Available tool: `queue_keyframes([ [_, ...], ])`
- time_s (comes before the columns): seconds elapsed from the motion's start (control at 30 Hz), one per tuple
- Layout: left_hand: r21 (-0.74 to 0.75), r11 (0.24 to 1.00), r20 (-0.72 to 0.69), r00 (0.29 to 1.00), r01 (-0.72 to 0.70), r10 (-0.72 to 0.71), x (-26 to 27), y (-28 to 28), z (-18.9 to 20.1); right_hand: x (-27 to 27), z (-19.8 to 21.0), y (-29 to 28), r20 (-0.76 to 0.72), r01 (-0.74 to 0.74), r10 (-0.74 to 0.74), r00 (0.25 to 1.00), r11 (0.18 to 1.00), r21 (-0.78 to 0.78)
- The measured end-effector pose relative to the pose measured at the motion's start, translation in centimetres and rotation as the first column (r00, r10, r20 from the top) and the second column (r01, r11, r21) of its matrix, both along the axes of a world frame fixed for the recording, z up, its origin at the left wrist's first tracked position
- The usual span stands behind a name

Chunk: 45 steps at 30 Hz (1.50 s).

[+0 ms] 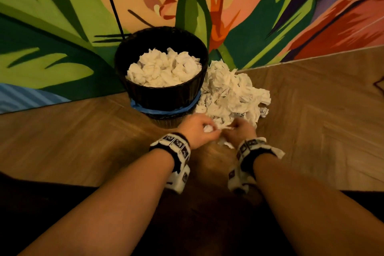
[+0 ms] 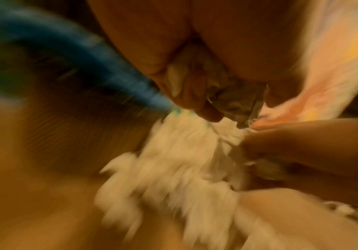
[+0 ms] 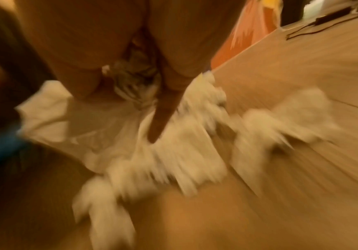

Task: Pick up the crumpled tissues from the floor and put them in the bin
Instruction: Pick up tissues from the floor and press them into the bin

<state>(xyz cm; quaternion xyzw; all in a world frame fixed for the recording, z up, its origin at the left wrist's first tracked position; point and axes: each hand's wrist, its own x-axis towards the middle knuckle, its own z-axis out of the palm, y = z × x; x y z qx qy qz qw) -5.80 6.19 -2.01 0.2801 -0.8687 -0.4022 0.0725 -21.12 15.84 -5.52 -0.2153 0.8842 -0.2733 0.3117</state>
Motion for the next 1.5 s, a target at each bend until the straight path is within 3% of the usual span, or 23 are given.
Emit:
queue_keyframes([
  [0.1, -0.105, 0.994, -0.195, 0.979, 0.030, -0.051, -2.9, -0.8, 5.7, -2.4, 5.6, -2.9, -0.004, 0.073, -0.075, 0.997, 0.976, -0.205],
  [0.17, -0.108, 0.994, -0.395, 0.918, -0.017, -0.028, -4.2, -2.4, 10.0, -3.9, 10.0, -5.2, -0.152, -0.005, -0.045, 0.987, 0.949, -0.315],
  [0.23, -0.093, 0.995, -0.493, 0.870, -0.044, -0.008, -4.7, -5.1, 13.9, -5.0, 14.0, -7.4, -0.293, -0.123, 0.017, 0.956, 0.929, -0.348],
  [0.33, -0.202, 0.969, -0.417, 0.908, -0.143, 0.047, -3.8, -10.4, 18.2, -5.8, 19.0, -10.9, -0.409, -0.250, 0.105, 0.907, 0.914, -0.320],
  [0.43, -0.358, 0.887, -0.327, 0.929, -0.292, 0.173, -1.4, -15.3, 20.2, -5.1, 21.4, -14.3, -0.388, -0.321, 0.188, 0.902, 0.894, -0.312],
  [0.5, -0.344, 0.844, -0.357, 0.889, -0.412, 0.288, -0.1, -17.4, 20.5, -3.8, 21.2, -16.0, -0.424, -0.361, 0.226, 0.877, 0.891, -0.273],
  [0.57, -0.195, 0.837, -0.368, 0.829, -0.511, 0.420, 0.5, -18.5, 19.9, -2.4, 20.2, -17.0, -0.463, -0.428, 0.283, 0.840, 0.869, -0.247],
  [0.67, -0.162, 0.829, -0.192, 0.841, -0.536, 0.506, 0.8, -19.3, 17.4, -0.8, 18.8, -18.3, -0.460, -0.519, 0.372, 0.806, 0.817, -0.250],
  [0.83, -0.286, 0.851, 0.118, 0.865, -0.441, 0.488, 1.3, -20.6, 14.2, -0.3, 17.4, -20.0, -0.498, -0.567, 0.403, 0.767, 0.791, -0.233],
  [0.9, -0.268, 0.867, 0.124, 0.878, -0.419, 0.463, 1.4, -21.3, 13.8, -0.2, 17.0, -20.5, -0.506, -0.589, 0.442, 0.741, 0.789, -0.174],
  [1.03, -0.213, 0.920, 0.128, 0.924, -0.328, 0.360, 1.7, -22.3, 13.2, -0.2, 16.3, -21.6, -0.561, -0.674, 0.566, 0.604, 0.739, 0.019],
  [1.17, -0.280, 0.914, 0.150, 0.927, -0.293, 0.343, 1.8, -22.7, 13.1, 0.1, 15.5, -21.9, -0.605, -0.714, 0.598, 0.525, 0.697, 0.069],
  [1.33, -0.393, 0.823, 0.093, 0.873, -0.410, 0.479, 3.0, -22.9, 13.5, 0.3, 15.7, -21.9, -0.645, -0.684, 0.519, 0.560, 0.730, -0.007],
  [1.43, -0.437, 0.834, 0.176, 0.877, -0.336, 0.446, 3.6, -22.6, 14.0, 0.2, 16.3, -21.3, -0.641, -0.677, 0.483, 0.597, 0.732, -0.079],
  [1.5, -0.461, 0.835, 0.156, 0.899, -0.301, 0.410, 3.5, -21.7, 14.6, -0.6, 16.8, -20.5, -0.635, -0.657, 0.444, 0.632, 0.741, -0.137],
])
